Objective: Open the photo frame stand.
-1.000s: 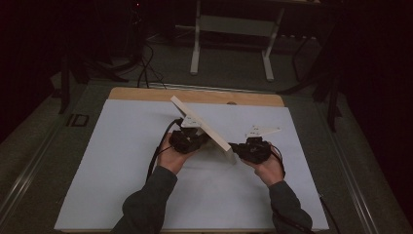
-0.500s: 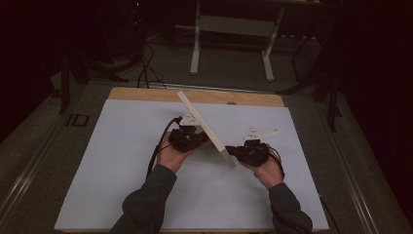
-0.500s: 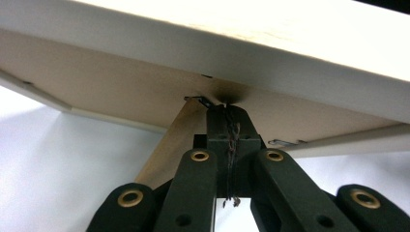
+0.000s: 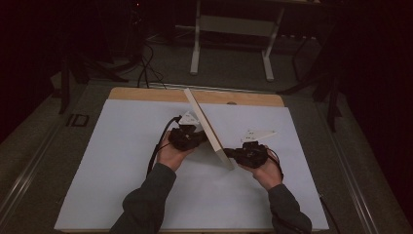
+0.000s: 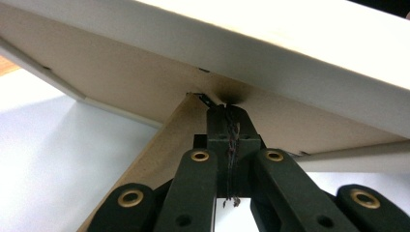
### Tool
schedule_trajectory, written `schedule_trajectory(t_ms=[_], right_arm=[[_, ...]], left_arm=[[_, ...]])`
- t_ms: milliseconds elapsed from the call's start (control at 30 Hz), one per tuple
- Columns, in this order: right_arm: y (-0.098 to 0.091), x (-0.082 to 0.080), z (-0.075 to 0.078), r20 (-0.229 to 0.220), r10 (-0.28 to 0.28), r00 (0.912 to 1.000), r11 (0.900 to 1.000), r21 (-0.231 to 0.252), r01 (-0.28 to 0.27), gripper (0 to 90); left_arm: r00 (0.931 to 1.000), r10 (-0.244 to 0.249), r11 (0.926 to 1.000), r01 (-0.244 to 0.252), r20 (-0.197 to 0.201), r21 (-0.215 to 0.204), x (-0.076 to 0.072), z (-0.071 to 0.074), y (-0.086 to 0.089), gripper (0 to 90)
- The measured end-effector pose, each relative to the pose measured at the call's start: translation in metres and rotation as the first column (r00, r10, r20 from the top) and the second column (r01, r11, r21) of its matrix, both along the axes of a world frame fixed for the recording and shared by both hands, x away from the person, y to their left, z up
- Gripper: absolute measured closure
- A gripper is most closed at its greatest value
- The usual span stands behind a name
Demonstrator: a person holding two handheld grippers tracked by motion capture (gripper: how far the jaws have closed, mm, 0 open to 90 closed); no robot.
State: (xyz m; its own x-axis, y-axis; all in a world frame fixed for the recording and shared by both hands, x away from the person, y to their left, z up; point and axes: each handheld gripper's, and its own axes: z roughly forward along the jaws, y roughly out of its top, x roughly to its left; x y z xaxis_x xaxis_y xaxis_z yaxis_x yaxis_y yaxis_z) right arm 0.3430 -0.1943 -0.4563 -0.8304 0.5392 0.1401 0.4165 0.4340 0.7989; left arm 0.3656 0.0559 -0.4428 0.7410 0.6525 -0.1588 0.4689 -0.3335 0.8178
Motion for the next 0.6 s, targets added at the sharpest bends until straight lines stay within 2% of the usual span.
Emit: schedule_trajectory(t_ms=[600], right_arm=[[0.0062, -0.0070, -0.0014, 0.004, 0.034, 0.9994, 0.9993, -0.015, -0.034, 90.0]], left_arm=[[1.0000, -0.005, 0.9999, 0.005, 0.007, 0.014, 0.0009, -0.0024, -0.0030, 90.0]])
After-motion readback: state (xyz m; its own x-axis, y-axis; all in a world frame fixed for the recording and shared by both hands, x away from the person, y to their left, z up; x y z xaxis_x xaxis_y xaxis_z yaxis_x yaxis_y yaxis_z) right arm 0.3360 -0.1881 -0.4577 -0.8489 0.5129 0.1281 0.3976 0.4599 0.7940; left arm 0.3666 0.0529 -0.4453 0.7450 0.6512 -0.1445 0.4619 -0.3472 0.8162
